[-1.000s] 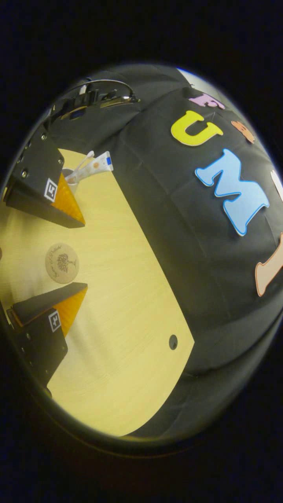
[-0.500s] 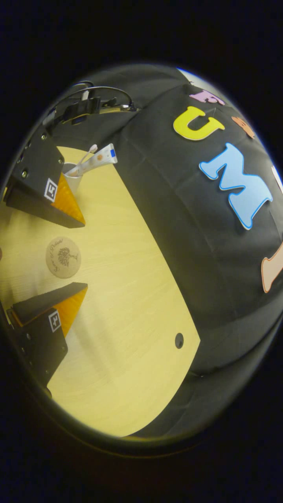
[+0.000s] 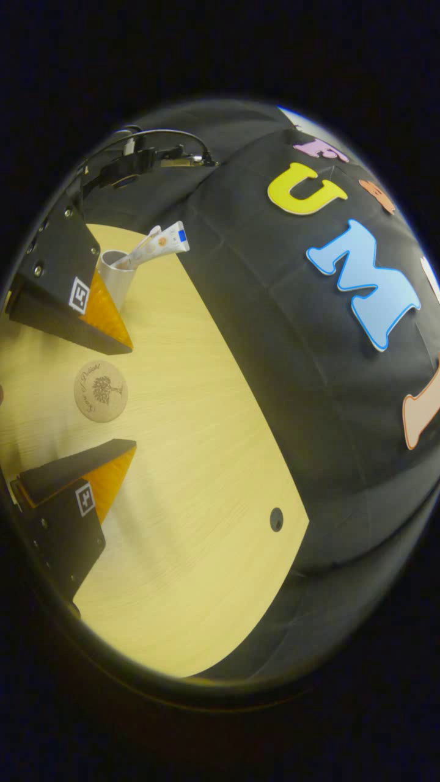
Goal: Put the toothbrush and toothpaste on the desktop into the cup, then pick up the cup and place it on the coaster on the desktop.
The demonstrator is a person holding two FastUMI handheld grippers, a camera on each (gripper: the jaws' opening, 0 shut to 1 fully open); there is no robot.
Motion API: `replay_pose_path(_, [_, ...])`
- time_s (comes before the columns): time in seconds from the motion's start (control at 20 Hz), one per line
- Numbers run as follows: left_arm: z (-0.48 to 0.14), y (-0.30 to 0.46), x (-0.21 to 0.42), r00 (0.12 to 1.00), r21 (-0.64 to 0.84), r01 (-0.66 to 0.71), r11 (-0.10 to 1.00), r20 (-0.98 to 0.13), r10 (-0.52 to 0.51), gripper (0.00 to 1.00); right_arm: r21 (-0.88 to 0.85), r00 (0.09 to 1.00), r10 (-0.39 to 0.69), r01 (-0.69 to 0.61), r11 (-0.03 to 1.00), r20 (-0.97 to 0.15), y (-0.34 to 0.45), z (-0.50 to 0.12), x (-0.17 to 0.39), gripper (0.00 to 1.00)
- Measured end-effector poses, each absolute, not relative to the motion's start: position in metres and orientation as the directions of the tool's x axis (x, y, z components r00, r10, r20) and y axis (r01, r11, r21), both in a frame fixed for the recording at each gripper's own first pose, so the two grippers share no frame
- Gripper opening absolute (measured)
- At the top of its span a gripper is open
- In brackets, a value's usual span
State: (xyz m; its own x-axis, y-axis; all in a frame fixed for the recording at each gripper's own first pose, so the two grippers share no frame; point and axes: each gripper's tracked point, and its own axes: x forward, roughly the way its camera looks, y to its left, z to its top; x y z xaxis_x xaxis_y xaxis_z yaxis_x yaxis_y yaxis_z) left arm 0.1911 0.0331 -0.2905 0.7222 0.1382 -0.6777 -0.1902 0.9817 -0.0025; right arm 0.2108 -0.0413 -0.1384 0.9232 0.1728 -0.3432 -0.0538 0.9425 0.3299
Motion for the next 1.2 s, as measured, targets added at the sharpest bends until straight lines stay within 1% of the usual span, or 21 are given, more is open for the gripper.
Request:
replay_pose_path(0.05, [-0.288,0.031,0.190,0.728,0.003,-0.182,0.983,-0.672,0.137,0.20,0.329,0.925,0.166,-0.048,0.943,-0.341,-0.043,-0.138,0.211,0.85])
replay_pose_path(0.1, [-0.284,0.029,0.191,0.733,0.015,-0.172,0.985,-0.666,0.138,0.15,0.331,0.927,0.163,-0.045,0.943,-0.339,-0.045,-0.138,0.210,0.85])
replay_pose_path(0.4, [-0.274,-0.002,0.201,0.783,0.068,-0.079,0.994,-0.613,0.105,0.15,0.340,0.933,0.143,-0.024,0.940,-0.330,-0.053,-0.136,0.203,0.84])
replay_pose_path(0.6, [-0.267,-0.031,0.215,0.833,0.092,-0.014,0.996,-0.549,0.063,0.15,0.346,0.935,0.126,-0.004,0.938,-0.331,-0.064,-0.138,0.195,0.84])
replay_pose_path(0.8, [-0.246,-0.045,0.222,0.873,0.123,0.035,0.992,-0.487,0.030,0.15,0.352,0.935,0.111,0.016,0.936,-0.337,-0.075,-0.142,0.189,0.84])
replay_pose_path(1.0, [-0.239,-0.059,0.234,0.885,0.119,0.057,0.991,-0.465,0.005,0.15,0.357,0.936,0.101,0.028,0.934,-0.336,-0.085,-0.143,0.184,0.85])
replay_pose_path(1.2, [-0.232,-0.069,0.231,0.894,0.119,0.069,0.991,-0.448,-0.008,0.14,0.363,0.937,0.093,0.038,0.931,-0.337,-0.093,-0.143,0.182,0.84])
